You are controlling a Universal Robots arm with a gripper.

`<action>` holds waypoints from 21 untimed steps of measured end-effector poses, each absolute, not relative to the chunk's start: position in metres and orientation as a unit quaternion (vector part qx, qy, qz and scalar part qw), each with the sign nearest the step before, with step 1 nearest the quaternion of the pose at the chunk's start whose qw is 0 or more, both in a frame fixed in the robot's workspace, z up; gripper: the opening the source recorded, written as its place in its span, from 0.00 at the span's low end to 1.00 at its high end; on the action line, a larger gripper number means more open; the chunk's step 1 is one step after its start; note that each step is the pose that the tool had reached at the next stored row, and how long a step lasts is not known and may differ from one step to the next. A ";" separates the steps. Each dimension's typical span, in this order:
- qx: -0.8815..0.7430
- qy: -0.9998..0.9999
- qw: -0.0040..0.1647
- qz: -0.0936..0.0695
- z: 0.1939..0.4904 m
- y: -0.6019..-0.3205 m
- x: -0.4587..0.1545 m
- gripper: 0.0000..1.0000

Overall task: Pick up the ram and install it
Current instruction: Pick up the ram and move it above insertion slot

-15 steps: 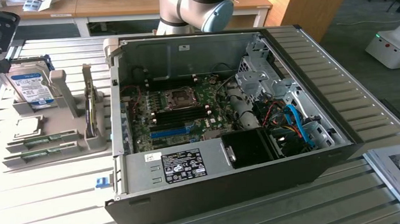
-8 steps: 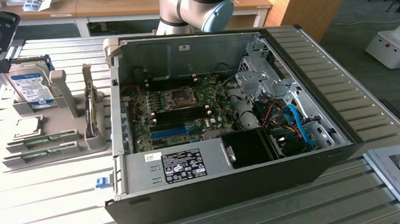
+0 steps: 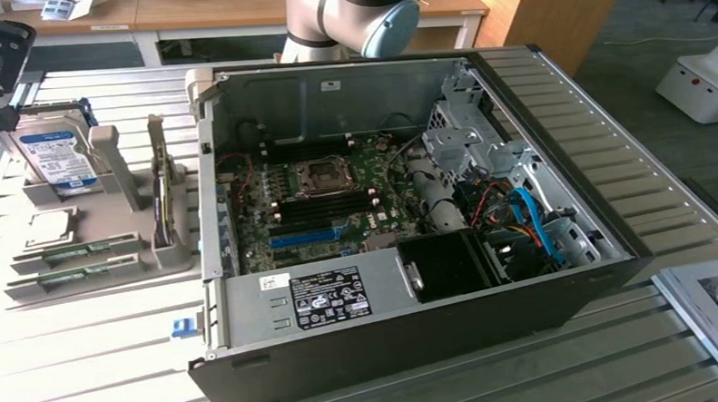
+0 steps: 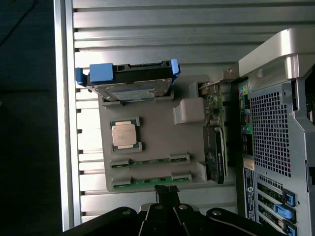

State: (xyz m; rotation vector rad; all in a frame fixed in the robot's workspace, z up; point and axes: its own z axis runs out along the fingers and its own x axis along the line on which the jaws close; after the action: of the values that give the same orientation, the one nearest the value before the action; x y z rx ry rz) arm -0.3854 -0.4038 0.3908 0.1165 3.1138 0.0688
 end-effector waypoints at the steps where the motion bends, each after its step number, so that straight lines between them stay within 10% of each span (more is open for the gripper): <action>1: 0.037 0.999 0.012 0.022 0.391 -0.404 -0.385 0.10; 21: -0.033 0.999 0.011 0.023 0.391 -0.404 -0.385 0.10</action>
State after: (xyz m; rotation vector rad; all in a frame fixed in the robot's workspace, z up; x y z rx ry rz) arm -0.3854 -0.4038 0.3908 -0.1039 3.1174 0.0714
